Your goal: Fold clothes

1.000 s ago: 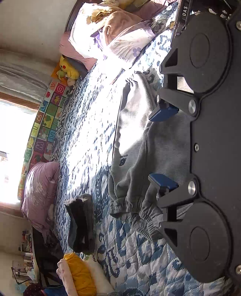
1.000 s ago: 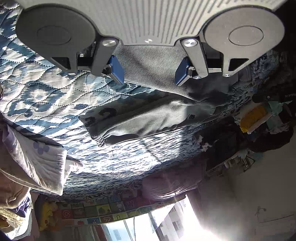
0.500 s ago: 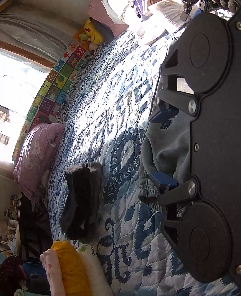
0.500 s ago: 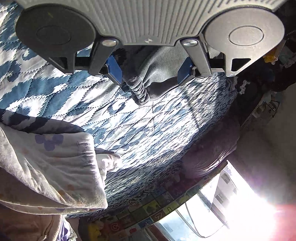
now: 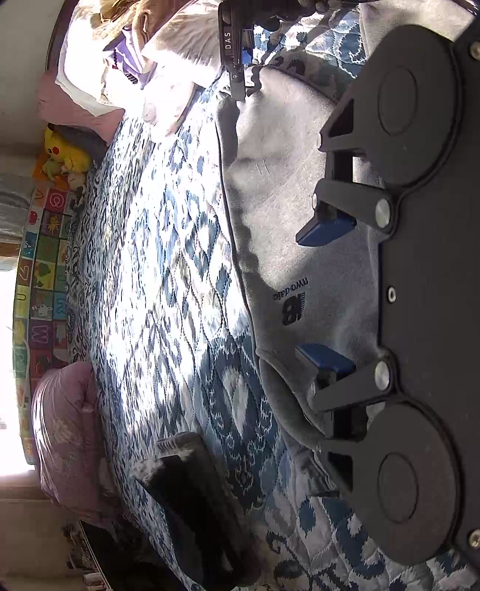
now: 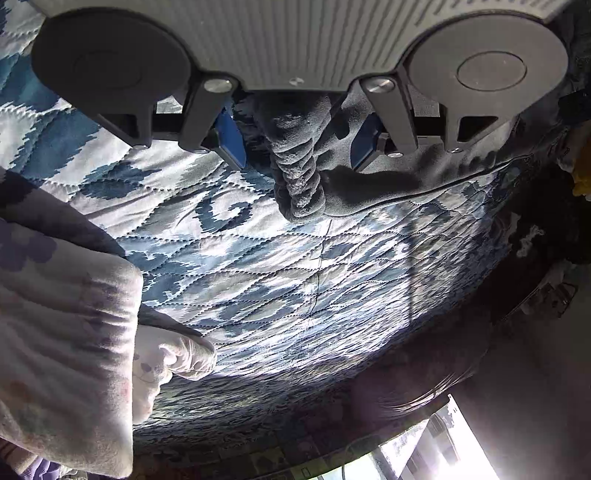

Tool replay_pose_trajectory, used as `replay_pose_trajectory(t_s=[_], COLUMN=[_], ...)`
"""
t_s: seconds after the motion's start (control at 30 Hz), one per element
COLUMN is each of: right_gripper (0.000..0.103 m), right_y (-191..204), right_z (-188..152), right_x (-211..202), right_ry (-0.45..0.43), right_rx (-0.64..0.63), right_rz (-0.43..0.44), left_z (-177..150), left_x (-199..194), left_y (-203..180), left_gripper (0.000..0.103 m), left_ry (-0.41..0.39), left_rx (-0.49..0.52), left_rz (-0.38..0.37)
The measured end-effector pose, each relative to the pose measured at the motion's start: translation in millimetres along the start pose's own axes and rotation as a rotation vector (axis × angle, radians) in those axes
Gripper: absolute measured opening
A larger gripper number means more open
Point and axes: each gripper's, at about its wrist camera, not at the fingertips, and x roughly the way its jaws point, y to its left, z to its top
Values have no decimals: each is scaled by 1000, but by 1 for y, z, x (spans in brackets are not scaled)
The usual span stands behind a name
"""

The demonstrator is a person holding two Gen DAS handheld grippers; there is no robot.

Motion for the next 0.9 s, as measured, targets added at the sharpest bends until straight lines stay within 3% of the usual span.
replay_pose_trajectory(t_s=[0.07, 0.13, 0.23, 0.33, 0.6, 0.7, 0.77, 0.8, 0.9], right_gripper=[58, 59, 60, 63, 81, 79, 81, 88, 88], right_y=[10, 10, 4, 4, 11, 12, 14, 14, 7], right_z=[-5, -6, -6, -4, -14, -12, -15, -17, -17], right_x=[-2, -5, -9, -11, -14, -22, -18, -14, -19], right_ry=[28, 48, 52, 22, 37, -5, 20, 46, 41], right_rx=[-107, -131, -123, -113, -268, -243, -291, -312, -277], right_rz=[-37, -43, -37, -39, -136, -117, -169, -192, -173], left_z=[-19, -22, -14, -10, -22, -12, -12, -13, -12], left_x=[15, 15, 4, -8, 13, -8, 3, 10, 9], left_y=[-34, -43, -31, -23, -49, -46, -46, -47, -50], left_gripper=[52, 51, 51, 51, 52, 51, 51, 51, 56], left_ry=[104, 102, 80, -26, 81, -83, -34, 2, 32], left_rx=[178, 245, 204, 157, 202, 180, 151, 135, 181], left_rz=[-12, 11, -31, -19, -130, -130, -138, -143, -163])
